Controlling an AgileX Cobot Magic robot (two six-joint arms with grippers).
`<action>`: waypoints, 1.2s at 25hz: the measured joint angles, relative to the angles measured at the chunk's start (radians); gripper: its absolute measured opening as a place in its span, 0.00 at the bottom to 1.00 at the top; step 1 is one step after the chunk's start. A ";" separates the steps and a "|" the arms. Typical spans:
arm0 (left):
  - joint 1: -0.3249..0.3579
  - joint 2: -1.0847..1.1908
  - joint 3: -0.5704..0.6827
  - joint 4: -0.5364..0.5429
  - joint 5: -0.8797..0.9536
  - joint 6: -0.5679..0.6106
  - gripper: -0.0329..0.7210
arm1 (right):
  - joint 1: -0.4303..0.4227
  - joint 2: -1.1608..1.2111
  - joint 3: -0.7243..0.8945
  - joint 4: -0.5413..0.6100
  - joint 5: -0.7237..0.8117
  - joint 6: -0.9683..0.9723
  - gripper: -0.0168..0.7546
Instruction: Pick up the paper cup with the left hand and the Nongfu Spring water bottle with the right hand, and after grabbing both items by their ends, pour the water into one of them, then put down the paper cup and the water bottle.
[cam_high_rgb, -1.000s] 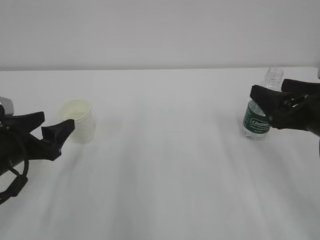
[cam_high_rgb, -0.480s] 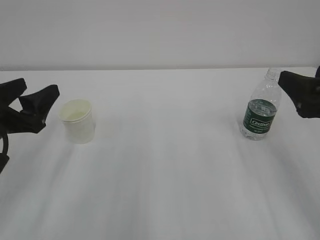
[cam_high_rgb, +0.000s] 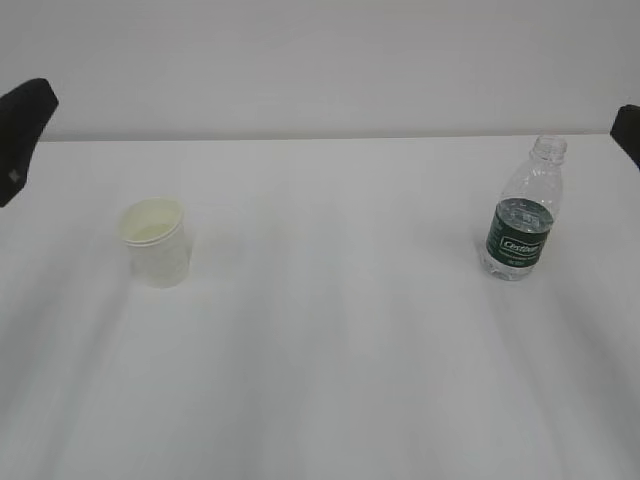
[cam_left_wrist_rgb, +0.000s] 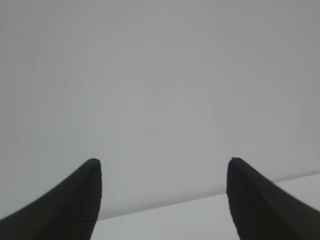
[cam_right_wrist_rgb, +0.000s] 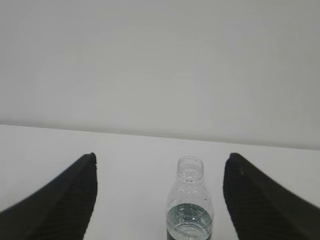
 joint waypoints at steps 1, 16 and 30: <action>0.000 -0.025 0.002 -0.002 0.022 0.000 0.78 | 0.000 -0.023 0.000 0.001 0.019 0.000 0.78; 0.000 -0.461 0.008 -0.031 0.410 0.000 0.77 | 0.000 -0.340 -0.064 0.004 0.359 0.001 0.73; 0.000 -0.836 -0.142 0.066 1.099 0.000 0.77 | 0.000 -0.488 -0.209 0.016 0.784 0.003 0.73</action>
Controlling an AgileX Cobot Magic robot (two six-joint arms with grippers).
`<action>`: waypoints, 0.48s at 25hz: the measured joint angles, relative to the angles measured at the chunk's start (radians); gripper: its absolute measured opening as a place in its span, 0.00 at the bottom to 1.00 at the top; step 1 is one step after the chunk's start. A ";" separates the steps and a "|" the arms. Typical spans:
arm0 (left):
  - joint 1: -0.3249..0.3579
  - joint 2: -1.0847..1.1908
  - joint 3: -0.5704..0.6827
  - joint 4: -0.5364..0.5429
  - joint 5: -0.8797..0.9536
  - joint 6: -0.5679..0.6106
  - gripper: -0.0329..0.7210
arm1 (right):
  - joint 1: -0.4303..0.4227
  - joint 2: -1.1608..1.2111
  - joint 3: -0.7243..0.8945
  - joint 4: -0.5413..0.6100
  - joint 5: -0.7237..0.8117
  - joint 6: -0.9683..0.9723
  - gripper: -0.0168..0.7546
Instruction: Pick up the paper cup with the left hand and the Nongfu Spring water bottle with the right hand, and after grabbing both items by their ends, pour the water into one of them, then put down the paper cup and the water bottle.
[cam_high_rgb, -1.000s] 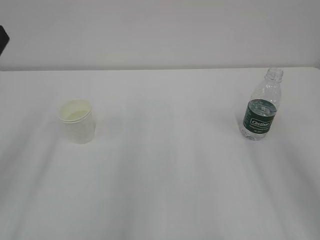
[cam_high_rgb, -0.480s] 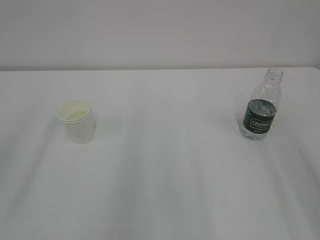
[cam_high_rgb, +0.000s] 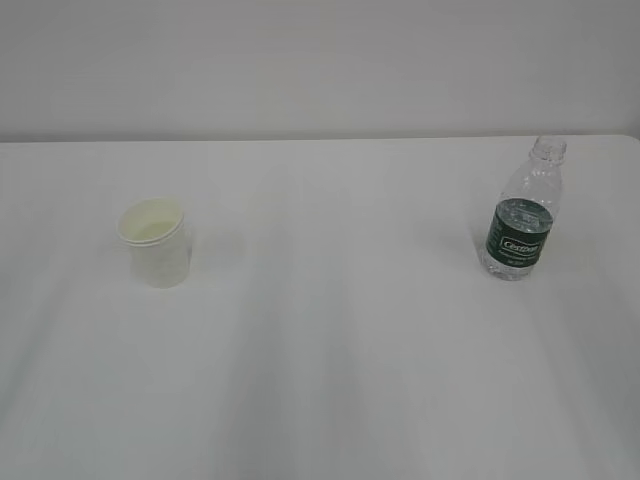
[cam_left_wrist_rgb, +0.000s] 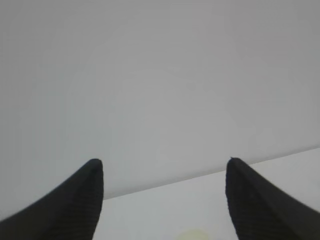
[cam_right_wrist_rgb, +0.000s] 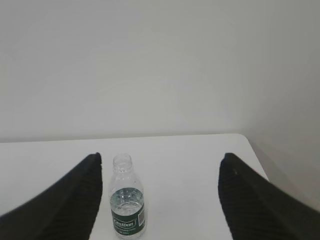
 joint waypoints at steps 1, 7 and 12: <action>0.000 -0.007 -0.020 0.000 0.040 0.000 0.77 | 0.000 -0.005 -0.012 0.000 0.026 0.000 0.73; 0.000 -0.025 -0.138 0.006 0.308 0.000 0.77 | 0.000 -0.042 -0.056 0.013 0.198 -0.060 0.73; 0.000 -0.034 -0.219 0.019 0.484 0.000 0.77 | 0.000 -0.105 -0.105 0.045 0.349 -0.104 0.73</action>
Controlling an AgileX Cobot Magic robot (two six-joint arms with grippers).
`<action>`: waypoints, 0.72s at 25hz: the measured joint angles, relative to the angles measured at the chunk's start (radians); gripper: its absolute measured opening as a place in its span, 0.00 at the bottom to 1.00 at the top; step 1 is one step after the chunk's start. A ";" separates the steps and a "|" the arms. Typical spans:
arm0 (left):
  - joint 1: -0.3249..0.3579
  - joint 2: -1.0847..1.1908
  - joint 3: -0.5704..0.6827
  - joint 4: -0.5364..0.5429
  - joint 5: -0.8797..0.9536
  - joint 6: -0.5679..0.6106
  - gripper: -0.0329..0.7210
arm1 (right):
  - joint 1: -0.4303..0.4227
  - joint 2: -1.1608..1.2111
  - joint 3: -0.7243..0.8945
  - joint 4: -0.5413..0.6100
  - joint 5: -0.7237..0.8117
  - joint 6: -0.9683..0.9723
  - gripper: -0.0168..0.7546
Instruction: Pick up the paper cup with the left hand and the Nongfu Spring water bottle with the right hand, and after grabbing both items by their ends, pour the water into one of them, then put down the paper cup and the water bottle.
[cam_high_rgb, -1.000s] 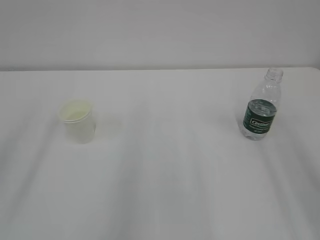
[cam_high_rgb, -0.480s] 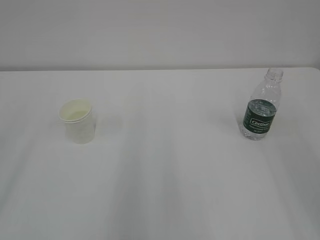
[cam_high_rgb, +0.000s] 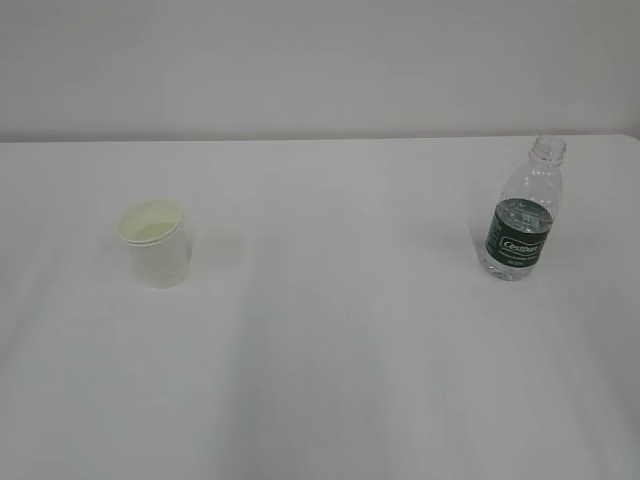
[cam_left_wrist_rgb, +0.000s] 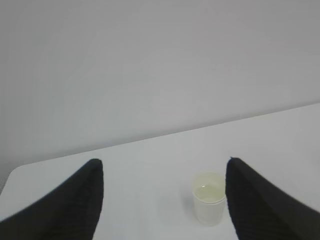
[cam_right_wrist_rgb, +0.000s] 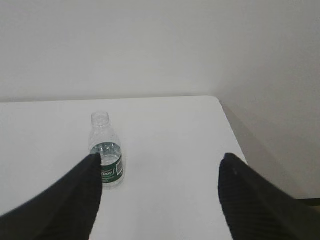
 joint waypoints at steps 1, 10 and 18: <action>0.000 -0.008 -0.014 0.000 0.023 0.000 0.77 | 0.000 -0.015 -0.010 0.017 0.035 -0.020 0.73; 0.000 -0.084 -0.200 0.000 0.299 0.000 0.76 | 0.000 -0.147 -0.078 0.152 0.364 -0.187 0.73; 0.000 -0.104 -0.251 -0.055 0.590 0.000 0.70 | 0.000 -0.275 -0.083 0.220 0.541 -0.193 0.73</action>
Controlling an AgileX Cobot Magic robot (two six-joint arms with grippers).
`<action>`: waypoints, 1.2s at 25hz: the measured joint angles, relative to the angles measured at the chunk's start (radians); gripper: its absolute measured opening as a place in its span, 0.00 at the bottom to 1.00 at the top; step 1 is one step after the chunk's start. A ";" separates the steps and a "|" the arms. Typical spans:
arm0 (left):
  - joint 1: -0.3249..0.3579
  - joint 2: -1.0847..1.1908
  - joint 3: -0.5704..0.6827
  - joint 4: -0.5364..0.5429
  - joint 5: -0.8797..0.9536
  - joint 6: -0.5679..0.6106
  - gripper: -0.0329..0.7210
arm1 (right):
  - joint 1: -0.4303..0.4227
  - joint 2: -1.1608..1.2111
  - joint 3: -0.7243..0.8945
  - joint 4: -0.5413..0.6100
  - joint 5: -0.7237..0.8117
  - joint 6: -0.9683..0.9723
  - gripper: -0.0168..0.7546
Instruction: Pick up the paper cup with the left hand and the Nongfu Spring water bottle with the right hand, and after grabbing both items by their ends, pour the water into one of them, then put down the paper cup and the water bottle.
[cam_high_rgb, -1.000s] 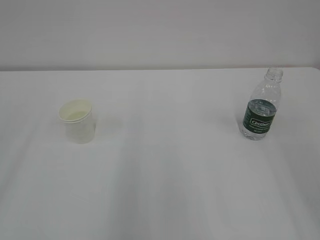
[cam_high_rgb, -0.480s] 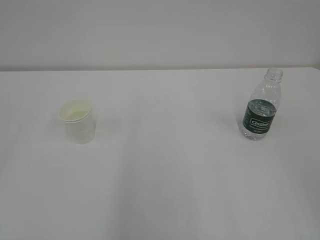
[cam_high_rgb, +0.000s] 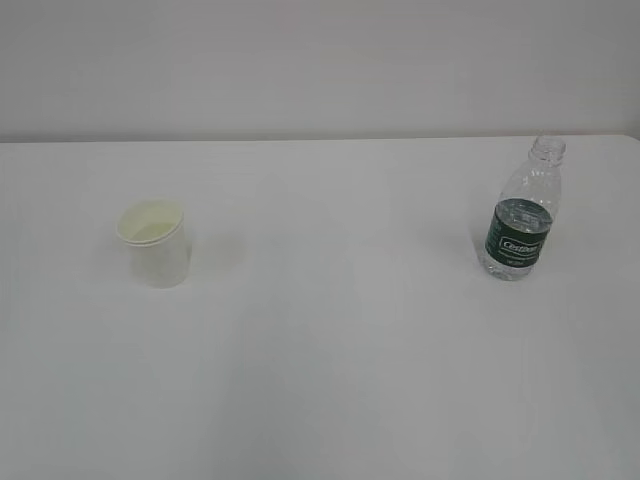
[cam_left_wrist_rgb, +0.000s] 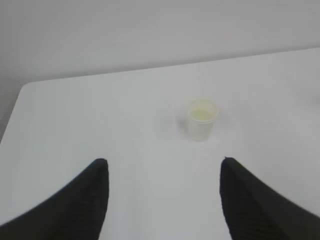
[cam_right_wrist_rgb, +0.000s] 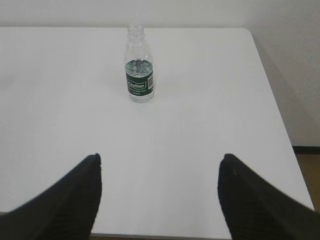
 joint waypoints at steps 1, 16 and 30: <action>0.000 -0.008 0.000 -0.005 0.019 0.000 0.70 | 0.000 -0.012 -0.002 0.002 0.008 0.000 0.73; 0.000 -0.252 0.281 -0.137 0.139 0.000 0.68 | 0.000 -0.063 0.022 0.004 0.015 -0.002 0.72; 0.000 -0.300 0.367 -0.143 0.140 0.000 0.67 | 0.000 -0.064 0.179 0.004 0.015 -0.003 0.72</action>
